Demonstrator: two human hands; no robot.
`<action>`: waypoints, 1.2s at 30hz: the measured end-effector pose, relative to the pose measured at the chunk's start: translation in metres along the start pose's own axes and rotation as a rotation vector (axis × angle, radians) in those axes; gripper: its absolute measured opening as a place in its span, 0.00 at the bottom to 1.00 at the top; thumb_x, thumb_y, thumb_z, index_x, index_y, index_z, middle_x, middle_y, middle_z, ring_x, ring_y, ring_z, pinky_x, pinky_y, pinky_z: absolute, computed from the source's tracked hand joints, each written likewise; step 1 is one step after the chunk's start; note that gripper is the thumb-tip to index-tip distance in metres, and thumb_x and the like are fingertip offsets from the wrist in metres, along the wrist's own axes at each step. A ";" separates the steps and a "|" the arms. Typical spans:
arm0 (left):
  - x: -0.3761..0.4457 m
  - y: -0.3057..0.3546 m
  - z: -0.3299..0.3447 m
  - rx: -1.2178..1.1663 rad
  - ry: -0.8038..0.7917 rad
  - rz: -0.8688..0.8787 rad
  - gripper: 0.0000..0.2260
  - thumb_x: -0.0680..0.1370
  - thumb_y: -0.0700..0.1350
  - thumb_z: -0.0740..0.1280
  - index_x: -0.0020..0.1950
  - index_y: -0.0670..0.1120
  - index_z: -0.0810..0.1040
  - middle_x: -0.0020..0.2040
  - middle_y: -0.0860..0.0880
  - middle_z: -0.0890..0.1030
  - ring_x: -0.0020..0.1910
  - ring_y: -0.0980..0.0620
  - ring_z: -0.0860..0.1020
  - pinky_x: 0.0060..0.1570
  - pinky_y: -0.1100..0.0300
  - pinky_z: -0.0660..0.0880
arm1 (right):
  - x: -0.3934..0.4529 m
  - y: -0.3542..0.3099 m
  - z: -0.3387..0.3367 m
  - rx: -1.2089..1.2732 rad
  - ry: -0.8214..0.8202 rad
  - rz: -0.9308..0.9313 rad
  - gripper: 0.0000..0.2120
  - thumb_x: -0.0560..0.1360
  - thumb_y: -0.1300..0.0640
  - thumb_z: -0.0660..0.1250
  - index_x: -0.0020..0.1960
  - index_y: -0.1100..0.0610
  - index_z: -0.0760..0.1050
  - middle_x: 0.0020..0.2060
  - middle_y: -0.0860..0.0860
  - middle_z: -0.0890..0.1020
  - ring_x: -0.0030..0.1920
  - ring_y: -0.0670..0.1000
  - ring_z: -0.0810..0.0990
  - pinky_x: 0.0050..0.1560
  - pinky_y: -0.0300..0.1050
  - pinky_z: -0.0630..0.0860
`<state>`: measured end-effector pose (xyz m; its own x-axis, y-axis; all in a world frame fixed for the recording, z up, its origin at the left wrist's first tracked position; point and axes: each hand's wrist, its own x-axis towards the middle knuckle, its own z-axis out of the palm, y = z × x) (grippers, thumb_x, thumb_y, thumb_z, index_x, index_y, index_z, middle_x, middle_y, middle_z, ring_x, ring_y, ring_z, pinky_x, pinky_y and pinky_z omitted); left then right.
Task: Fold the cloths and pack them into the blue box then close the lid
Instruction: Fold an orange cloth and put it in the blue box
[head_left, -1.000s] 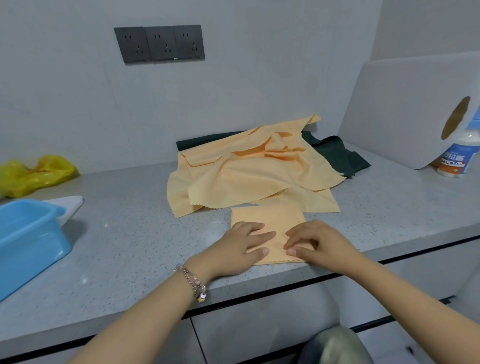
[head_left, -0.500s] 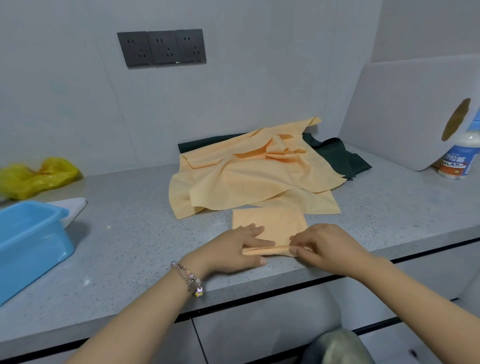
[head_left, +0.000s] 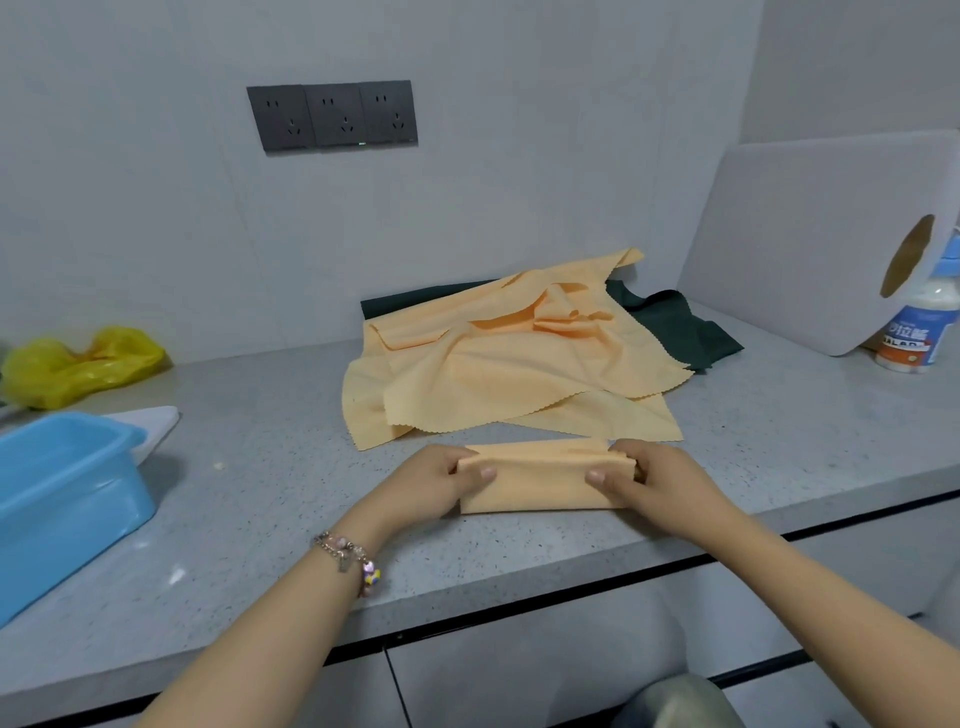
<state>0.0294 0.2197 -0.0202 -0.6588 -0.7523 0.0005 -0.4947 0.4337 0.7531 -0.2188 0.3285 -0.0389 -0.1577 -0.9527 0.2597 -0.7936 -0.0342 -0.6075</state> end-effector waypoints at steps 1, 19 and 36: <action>0.001 0.000 0.003 -0.023 0.071 -0.023 0.15 0.79 0.53 0.63 0.34 0.50 0.74 0.27 0.57 0.70 0.26 0.57 0.67 0.30 0.63 0.64 | 0.002 0.000 0.004 -0.009 0.040 0.021 0.12 0.75 0.45 0.65 0.37 0.50 0.70 0.27 0.47 0.73 0.30 0.46 0.71 0.30 0.40 0.63; 0.041 -0.008 0.043 0.509 0.399 -0.153 0.11 0.82 0.44 0.55 0.61 0.43 0.70 0.59 0.46 0.70 0.47 0.47 0.74 0.39 0.58 0.66 | 0.045 -0.019 0.044 -0.613 0.075 0.344 0.15 0.81 0.44 0.50 0.55 0.56 0.64 0.44 0.51 0.80 0.39 0.51 0.72 0.30 0.43 0.59; 0.055 -0.013 0.038 0.633 0.392 -0.216 0.12 0.82 0.48 0.55 0.62 0.45 0.69 0.58 0.45 0.69 0.56 0.46 0.70 0.40 0.57 0.65 | 0.061 -0.014 0.050 -0.781 0.081 0.336 0.17 0.81 0.45 0.49 0.63 0.55 0.63 0.55 0.52 0.73 0.47 0.50 0.74 0.37 0.41 0.63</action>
<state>-0.0217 0.1919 -0.0550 -0.3202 -0.9219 0.2182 -0.8968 0.3692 0.2437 -0.1876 0.2553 -0.0521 -0.4752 -0.8496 0.2289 -0.8699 0.4927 0.0226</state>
